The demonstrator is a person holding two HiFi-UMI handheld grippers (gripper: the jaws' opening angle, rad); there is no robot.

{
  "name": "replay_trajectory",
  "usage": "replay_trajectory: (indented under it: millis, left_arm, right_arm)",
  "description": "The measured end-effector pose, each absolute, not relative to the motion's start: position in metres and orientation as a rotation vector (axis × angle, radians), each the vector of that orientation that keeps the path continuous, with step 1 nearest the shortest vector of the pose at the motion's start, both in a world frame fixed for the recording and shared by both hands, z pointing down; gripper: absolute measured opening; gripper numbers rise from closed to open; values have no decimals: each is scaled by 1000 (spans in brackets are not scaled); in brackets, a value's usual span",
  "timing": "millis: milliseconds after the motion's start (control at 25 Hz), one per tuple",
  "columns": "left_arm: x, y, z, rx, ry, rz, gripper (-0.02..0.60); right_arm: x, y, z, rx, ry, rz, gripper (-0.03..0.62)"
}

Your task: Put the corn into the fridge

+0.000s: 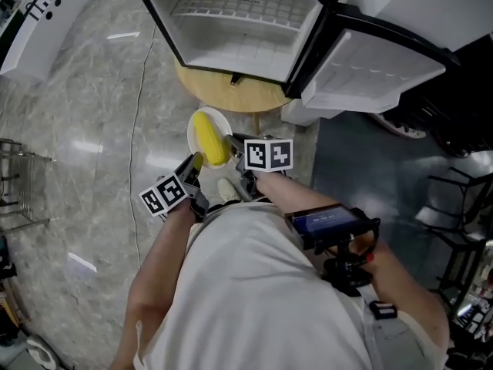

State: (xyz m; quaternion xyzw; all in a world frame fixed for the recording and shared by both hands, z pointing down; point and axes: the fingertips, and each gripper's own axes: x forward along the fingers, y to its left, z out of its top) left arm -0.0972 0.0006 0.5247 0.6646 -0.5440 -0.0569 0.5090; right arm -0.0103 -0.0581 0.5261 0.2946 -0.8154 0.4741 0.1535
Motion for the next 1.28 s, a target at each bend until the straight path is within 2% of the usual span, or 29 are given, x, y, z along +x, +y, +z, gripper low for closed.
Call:
replay_trajectory:
  millis: [600, 1280]
  left_arm:
    - [-142, -45, 519, 1675, -1235, -111, 63]
    - [-162, -75, 521, 1656, -1260, -137, 63]
  right_arm:
    - [-49, -94, 521, 965, -2326, 1380, 54]
    - [-72, -127, 524, 919, -2323, 1376, 54]
